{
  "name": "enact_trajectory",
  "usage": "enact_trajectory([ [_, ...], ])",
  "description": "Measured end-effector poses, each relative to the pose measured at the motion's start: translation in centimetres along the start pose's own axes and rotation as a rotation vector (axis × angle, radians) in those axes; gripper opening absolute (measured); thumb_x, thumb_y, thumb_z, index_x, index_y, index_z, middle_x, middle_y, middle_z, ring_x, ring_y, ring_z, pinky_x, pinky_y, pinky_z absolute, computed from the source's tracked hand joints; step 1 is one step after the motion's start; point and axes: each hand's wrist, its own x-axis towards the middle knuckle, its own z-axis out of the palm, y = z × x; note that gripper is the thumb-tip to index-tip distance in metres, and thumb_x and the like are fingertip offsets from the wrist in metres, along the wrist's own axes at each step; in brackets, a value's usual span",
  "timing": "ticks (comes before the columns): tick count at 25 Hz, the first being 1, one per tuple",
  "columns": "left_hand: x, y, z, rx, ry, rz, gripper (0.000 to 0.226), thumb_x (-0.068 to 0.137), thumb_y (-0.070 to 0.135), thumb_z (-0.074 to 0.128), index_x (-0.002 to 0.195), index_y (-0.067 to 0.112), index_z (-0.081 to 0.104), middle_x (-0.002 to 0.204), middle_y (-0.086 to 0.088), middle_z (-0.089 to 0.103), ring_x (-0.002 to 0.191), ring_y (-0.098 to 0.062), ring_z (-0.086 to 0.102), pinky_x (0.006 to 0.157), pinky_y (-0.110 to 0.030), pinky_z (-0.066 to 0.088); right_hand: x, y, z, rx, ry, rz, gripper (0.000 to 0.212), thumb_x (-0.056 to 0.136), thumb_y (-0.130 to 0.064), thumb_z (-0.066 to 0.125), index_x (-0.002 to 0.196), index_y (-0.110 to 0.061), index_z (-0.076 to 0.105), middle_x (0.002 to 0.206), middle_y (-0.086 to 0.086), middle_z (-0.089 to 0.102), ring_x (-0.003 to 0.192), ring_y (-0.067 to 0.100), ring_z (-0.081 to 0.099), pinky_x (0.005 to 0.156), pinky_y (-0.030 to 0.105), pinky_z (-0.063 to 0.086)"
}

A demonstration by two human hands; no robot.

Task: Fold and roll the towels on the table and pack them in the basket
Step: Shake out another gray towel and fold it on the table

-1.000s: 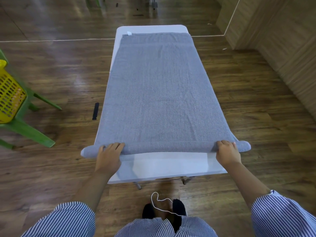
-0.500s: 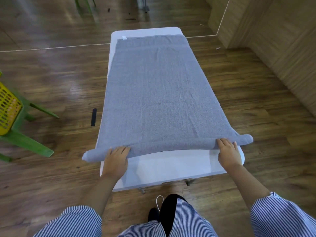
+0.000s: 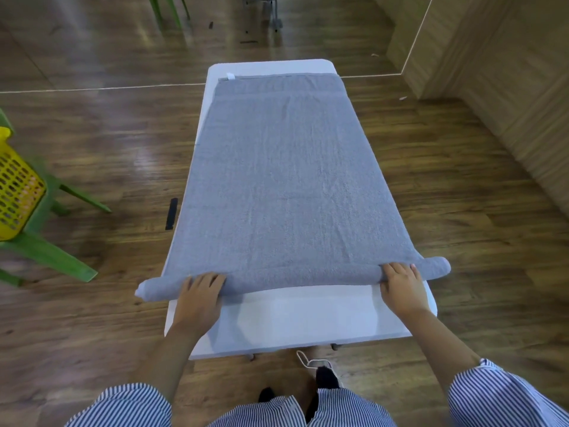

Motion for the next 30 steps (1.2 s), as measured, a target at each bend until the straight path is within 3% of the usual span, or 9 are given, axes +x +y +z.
enact_trajectory([
  [3, -0.1, -0.1, 0.4, 0.008, 0.002, -0.006, 0.044, 0.061, -0.005, 0.075, 0.101, 0.009, 0.067, 0.097, -0.008, 0.069, 0.084, -0.031, 0.067, 0.081, -0.050, 0.051, 0.2, 0.3, -0.7, -0.055, 0.027, -0.084, 0.024, 0.080, -0.014, 0.047, 0.091, -0.008, 0.068, 0.079, 0.005, 0.066, 0.078, 0.029, 0.063, 0.085, 0.050, 0.048],
  [6, -0.2, -0.5, 0.6, 0.040, 0.007, 0.014, 0.038, 0.075, 0.012, 0.045, 0.105, 0.011, 0.068, 0.099, -0.004, 0.070, 0.087, -0.028, 0.067, 0.086, -0.045, 0.045, 1.0, 0.8, -1.4, -0.092, 0.006, -0.156, 0.042, 0.075, -0.026, 0.031, 0.077, -0.009, 0.069, 0.066, 0.002, 0.063, 0.063, 0.025, 0.061, 0.068, 0.040, 0.049],
  [9, 0.0, -1.0, 0.7, 0.067, 0.012, 0.036, 0.047, 0.078, 0.020, 0.033, 0.109, 0.013, 0.067, 0.102, -0.003, 0.069, 0.089, -0.026, 0.067, 0.087, -0.047, 0.046, 1.7, 1.3, -1.8, -0.114, -0.030, -0.190, 0.039, 0.077, -0.029, 0.033, 0.082, -0.011, 0.067, 0.073, 0.002, 0.064, 0.069, 0.025, 0.060, 0.068, 0.038, 0.045],
  [12, 0.5, -0.5, 0.1, 0.080, 0.043, -0.005, 0.048, 0.078, 0.017, 0.032, 0.113, 0.010, 0.064, 0.110, -0.007, 0.067, 0.097, -0.028, 0.065, 0.091, -0.050, 0.044, 2.0, 1.6, -2.1, -0.029, 0.009, -0.159, 0.023, 0.078, -0.021, 0.056, 0.097, -0.008, 0.058, 0.092, 0.006, 0.059, 0.083, 0.027, 0.057, 0.074, 0.041, 0.046],
  [17, 0.4, 0.7, 0.4, 0.031, 0.109, -0.033, 0.045, 0.079, 0.025, 0.038, 0.111, 0.009, 0.065, 0.106, -0.006, 0.067, 0.095, -0.028, 0.063, 0.091, -0.045, 0.042, 1.3, 2.4, -1.4, -0.077, 0.081, -0.241, 0.043, 0.080, -0.028, 0.032, 0.102, -0.006, 0.062, 0.098, 0.006, 0.062, 0.088, 0.027, 0.061, 0.090, 0.047, 0.047],
  [19, 0.5, 0.7, 0.8, 0.032, 0.085, -0.042, 0.043, 0.077, 0.026, 0.045, 0.111, 0.010, 0.064, 0.105, -0.006, 0.067, 0.094, -0.030, 0.063, 0.090, -0.050, 0.046, 1.2, 2.7, -1.3, -0.056, 0.063, -0.235, 0.044, 0.081, -0.028, 0.034, 0.106, -0.006, 0.063, 0.102, 0.006, 0.064, 0.092, 0.026, 0.061, 0.095, 0.049, 0.045],
  [21, 0.7, 0.8, 1.0, 0.030, 0.081, -0.074, 0.037, 0.076, 0.014, 0.061, 0.112, 0.009, 0.064, 0.106, -0.009, 0.067, 0.094, -0.033, 0.063, 0.091, -0.056, 0.045, 1.1, 3.0, -1.0, -0.057, 0.042, -0.251, 0.042, 0.079, -0.028, 0.043, 0.108, -0.005, 0.063, 0.104, 0.007, 0.063, 0.094, 0.026, 0.061, 0.097, 0.049, 0.044],
  [25, 0.7, 1.7, 1.1, 0.040, 0.113, -0.143, 0.053, 0.060, -0.014, 0.076, 0.109, 0.004, 0.067, 0.104, -0.014, 0.069, 0.095, -0.036, 0.065, 0.094, -0.061, 0.042, 1.6, 3.2, -1.2, -0.055, -0.011, -0.276, 0.043, 0.064, -0.011, 0.075, 0.105, -0.003, 0.064, 0.099, 0.010, 0.065, 0.090, 0.029, 0.064, 0.087, 0.047, 0.049],
  [30, -0.1, 1.8, 0.7, 0.067, 0.141, -0.077, 0.041, 0.065, -0.004, 0.060, 0.104, 0.005, 0.069, 0.096, -0.010, 0.070, 0.089, -0.033, 0.067, 0.082, -0.052, 0.048, 1.7, 2.9, -1.5, -0.037, 0.008, -0.305, 0.021, 0.072, -0.012, 0.058, 0.090, -0.006, 0.067, 0.079, 0.006, 0.066, 0.071, 0.027, 0.064, 0.071, 0.042, 0.051],
])
